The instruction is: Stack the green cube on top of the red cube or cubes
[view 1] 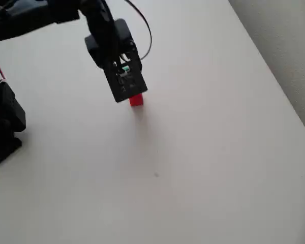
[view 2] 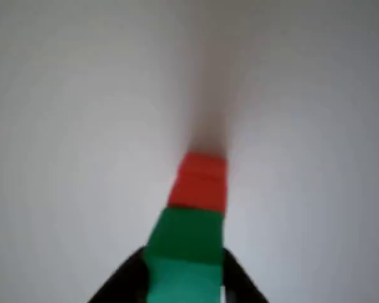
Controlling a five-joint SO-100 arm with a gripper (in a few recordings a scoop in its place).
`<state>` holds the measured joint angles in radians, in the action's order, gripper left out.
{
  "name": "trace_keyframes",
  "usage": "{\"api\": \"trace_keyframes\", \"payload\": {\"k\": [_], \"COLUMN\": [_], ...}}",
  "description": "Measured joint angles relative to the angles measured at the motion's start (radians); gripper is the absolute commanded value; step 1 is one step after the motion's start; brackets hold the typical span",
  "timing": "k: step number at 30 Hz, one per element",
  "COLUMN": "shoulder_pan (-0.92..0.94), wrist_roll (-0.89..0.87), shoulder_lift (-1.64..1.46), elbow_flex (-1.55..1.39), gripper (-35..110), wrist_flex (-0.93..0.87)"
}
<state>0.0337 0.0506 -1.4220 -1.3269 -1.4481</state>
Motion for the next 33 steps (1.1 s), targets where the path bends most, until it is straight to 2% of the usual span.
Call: {"api": "trace_keyframes", "payload": {"k": [29,33], "shoulder_pan": [0.002,0.000], "wrist_roll": [0.000,0.000], "shoulder_lift": [0.011,0.011], "elbow_flex": [0.021,0.021], "gripper": [6,11], "wrist_flex": [-0.018,-0.018]}}
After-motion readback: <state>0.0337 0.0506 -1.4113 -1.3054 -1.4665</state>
